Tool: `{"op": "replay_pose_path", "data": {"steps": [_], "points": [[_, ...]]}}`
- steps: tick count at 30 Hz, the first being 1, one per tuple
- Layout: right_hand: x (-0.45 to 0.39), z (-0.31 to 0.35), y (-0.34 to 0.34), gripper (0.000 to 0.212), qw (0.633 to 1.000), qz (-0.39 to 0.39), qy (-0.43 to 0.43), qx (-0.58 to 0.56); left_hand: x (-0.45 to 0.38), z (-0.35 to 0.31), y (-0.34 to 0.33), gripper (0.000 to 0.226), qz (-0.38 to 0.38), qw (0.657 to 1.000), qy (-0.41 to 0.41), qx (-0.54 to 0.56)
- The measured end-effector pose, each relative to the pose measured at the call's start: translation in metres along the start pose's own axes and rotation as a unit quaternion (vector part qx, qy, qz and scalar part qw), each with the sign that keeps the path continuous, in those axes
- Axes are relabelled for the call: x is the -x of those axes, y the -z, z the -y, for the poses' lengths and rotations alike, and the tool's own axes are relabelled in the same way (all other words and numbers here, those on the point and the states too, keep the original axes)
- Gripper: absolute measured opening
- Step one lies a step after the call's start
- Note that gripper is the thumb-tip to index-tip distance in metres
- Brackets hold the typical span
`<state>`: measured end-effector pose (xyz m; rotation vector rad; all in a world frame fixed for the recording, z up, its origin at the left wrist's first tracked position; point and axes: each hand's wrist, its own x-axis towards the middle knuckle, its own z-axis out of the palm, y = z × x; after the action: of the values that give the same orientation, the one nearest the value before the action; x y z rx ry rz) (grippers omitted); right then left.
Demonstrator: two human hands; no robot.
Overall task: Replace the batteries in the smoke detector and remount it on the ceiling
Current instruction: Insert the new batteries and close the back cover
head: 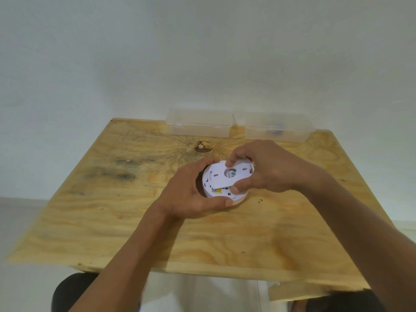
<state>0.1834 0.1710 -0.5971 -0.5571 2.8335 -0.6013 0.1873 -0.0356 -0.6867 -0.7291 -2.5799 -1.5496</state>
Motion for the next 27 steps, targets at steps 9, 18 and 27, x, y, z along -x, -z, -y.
{"op": "replay_pose_path", "data": {"steps": [9, 18, 27], "points": [[0.004, -0.006, -0.004, 0.047, 0.999, -0.022, 0.039, -0.001, 0.0, -0.005, 0.002, 0.069, -0.003, 1.0, -0.01, 0.002], [0.003, -0.009, -0.013, 0.046, 0.998, -0.011, 0.047, -0.033, 0.0, -0.002, 0.002, 0.077, 0.009, 1.0, 0.0, 0.001], [-0.003, -0.013, -0.011, 0.046, 0.997, 0.015, 0.06, -0.037, -0.001, 0.001, 0.0, 0.085, 0.009, 1.0, 0.02, 0.018]]}}
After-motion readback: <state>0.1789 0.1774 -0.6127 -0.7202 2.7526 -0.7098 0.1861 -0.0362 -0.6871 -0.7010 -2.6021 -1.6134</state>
